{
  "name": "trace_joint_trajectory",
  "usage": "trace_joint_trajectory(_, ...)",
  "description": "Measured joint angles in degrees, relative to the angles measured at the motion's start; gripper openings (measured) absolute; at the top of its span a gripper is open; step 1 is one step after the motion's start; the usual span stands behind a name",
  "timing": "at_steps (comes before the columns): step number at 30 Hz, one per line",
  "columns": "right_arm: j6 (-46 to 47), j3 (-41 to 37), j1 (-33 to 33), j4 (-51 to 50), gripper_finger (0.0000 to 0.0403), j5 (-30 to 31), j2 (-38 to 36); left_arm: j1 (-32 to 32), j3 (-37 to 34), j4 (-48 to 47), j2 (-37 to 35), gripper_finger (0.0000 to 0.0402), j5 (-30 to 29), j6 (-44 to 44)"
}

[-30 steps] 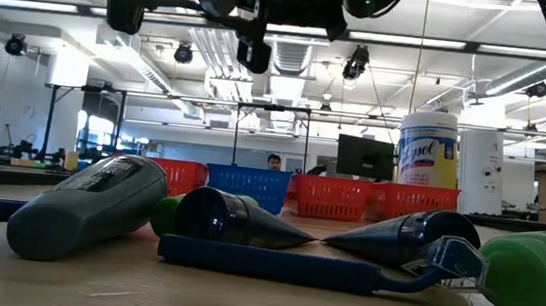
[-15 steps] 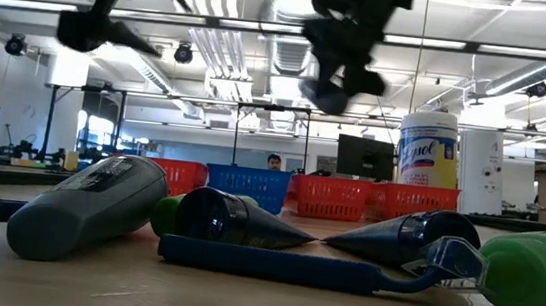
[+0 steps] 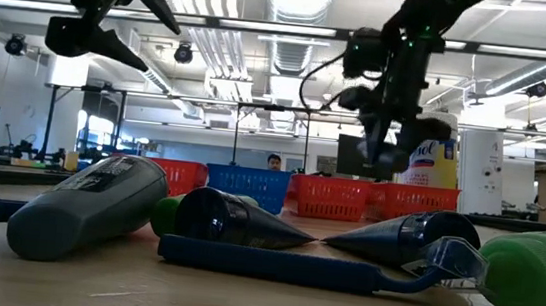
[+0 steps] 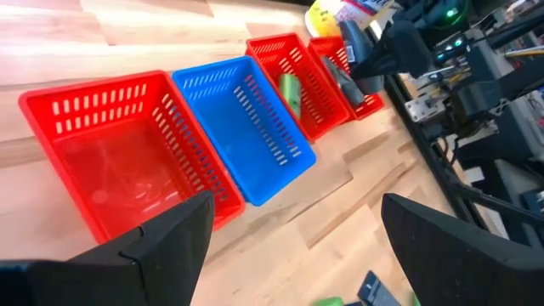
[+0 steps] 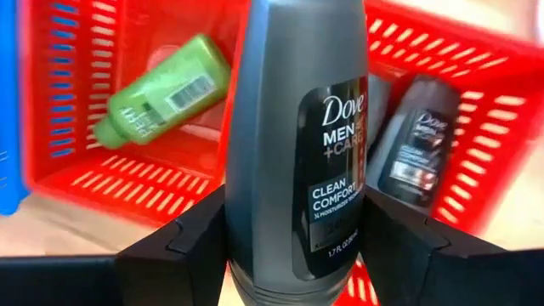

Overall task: Pick & Place Travel size toiletries
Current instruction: Put the gray deodorant into the right red bin

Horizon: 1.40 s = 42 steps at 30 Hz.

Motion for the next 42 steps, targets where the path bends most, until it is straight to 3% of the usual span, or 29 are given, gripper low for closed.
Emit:
trace_joint_trajectory(11, 2.5, -2.9, 0.6, 0.6, 0.0301, 1.0, -0.3, 0.2, 0.0, -1.4, -0.6, 0.0342, 2.7, 0.2)
trace_joint_trajectory(23, 7.1, 0.2, 9.9, -1.3, 0.0355, 4.0, -8.0, 0.3, 0.0, -7.8, 0.6, 0.0342, 19.5, 7.7)
trace_joint_trajectory(28, 17.1, -0.1, 17.8, -4.8, 0.0353, 6.1, -9.9, 0.0, 0.0, -7.9, 3.9, 0.0342, 27.0, 14.5)
trace_joint_trajectory(35, 27.4, -0.2, 27.6, -7.3, 0.0338, 9.3, -11.5, -3.6, 0.0, -6.2, 10.1, 0.0341, 29.3, -0.7)
trace_joint_trajectory(42, 25.9, -0.2, 32.4, -10.5, 0.0331, 9.7, -11.9, -16.6, 2.8, 0.0, 20.8, 0.0325, 19.6, -21.6)
